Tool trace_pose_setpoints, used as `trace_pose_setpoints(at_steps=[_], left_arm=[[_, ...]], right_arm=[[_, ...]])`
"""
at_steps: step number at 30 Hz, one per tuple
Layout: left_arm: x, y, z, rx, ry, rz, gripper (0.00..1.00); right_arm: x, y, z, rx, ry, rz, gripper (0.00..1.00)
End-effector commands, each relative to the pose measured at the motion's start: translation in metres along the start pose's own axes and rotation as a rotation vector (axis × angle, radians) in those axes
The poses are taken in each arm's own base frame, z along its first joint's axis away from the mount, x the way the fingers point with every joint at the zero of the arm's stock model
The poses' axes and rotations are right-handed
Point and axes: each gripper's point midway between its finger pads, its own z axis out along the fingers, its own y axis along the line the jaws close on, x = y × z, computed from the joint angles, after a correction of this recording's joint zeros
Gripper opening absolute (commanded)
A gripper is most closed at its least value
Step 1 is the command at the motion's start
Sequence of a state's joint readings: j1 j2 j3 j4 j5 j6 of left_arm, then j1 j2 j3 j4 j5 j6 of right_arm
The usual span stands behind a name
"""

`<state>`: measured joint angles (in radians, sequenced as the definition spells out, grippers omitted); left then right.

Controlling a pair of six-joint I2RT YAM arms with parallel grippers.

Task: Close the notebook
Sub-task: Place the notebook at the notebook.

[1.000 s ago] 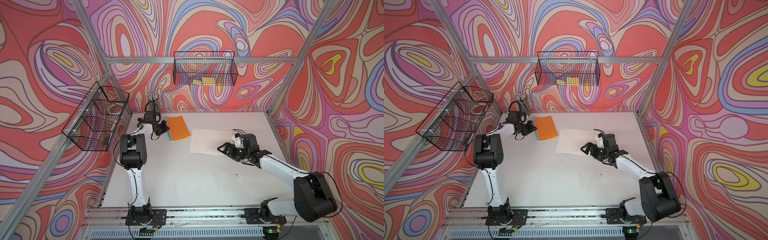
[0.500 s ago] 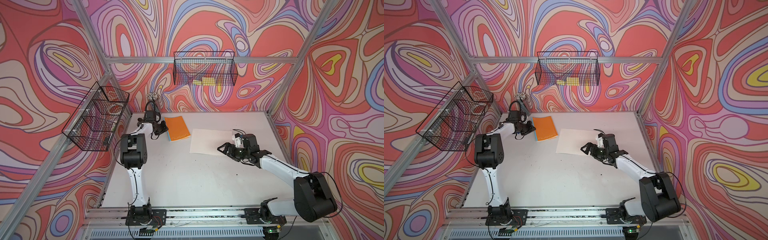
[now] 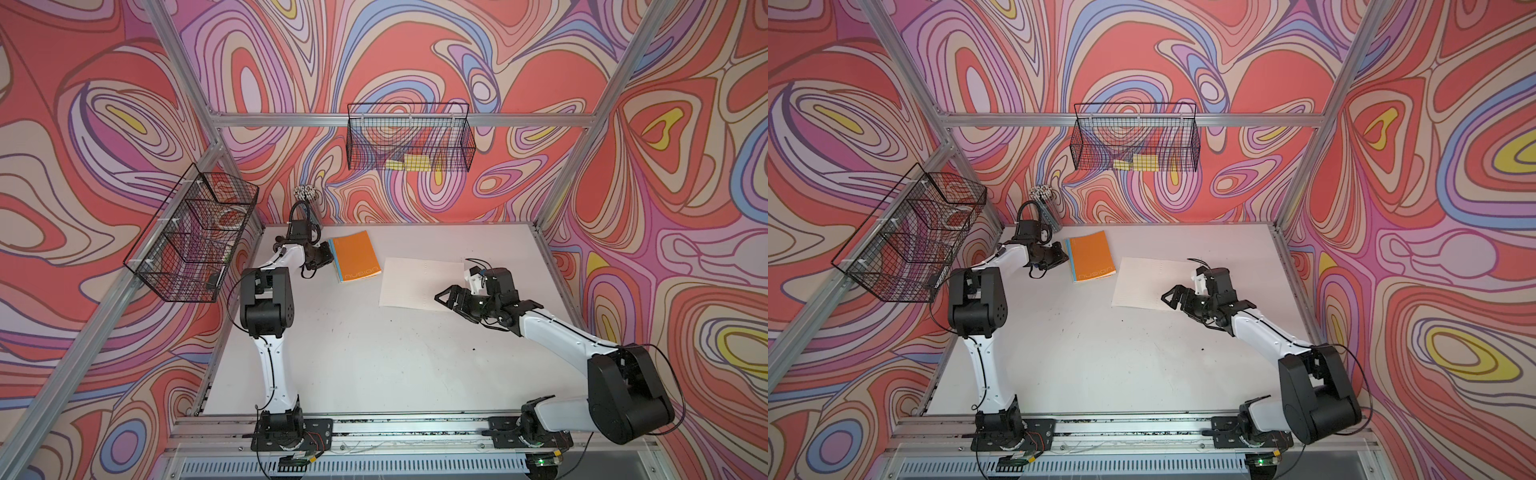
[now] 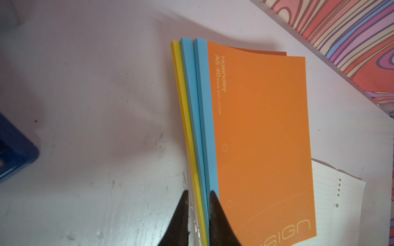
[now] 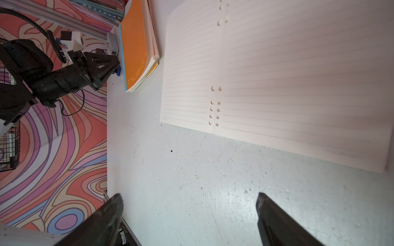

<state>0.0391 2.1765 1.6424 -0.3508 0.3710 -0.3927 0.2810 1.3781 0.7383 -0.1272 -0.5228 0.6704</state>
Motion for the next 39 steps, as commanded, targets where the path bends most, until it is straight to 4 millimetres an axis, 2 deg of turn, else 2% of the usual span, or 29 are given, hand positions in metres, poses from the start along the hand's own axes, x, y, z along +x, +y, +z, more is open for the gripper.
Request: trace_pose_setpoints(at_steps=[1,9,24,27,32,36,39], left_arm=[[-0.003,0.007,-0.004,-0.038,-0.008,0.004,0.19],[-0.012,-0.023,-0.03,0.037,-0.082,0.033,0.21],[-0.011,-0.05,-0.064,0.113,-0.149,0.039,0.27],[-0.004,-0.063,-0.077,0.144,-0.168,0.05,0.29],[0.017,-0.098,-0.105,0.198,-0.185,0.11,0.33],[0.049,-0.122,-0.127,0.242,-0.183,0.16,0.37],[0.076,-0.13,-0.14,0.272,-0.175,0.175,0.42]], right_arm=[[0.004,-0.004,0.002,0.005,0.005,-0.009,0.98],[0.001,-0.002,0.004,-0.001,0.01,-0.009,0.98],[-0.002,-0.001,0.008,0.0,0.018,-0.013,0.98],[-0.005,-0.001,0.009,0.007,0.018,-0.022,0.98],[-0.008,-0.002,0.011,0.01,0.025,-0.032,0.98],[-0.015,-0.008,0.011,0.014,0.027,-0.026,0.98],[-0.024,-0.011,0.009,0.013,0.016,-0.022,0.98]])
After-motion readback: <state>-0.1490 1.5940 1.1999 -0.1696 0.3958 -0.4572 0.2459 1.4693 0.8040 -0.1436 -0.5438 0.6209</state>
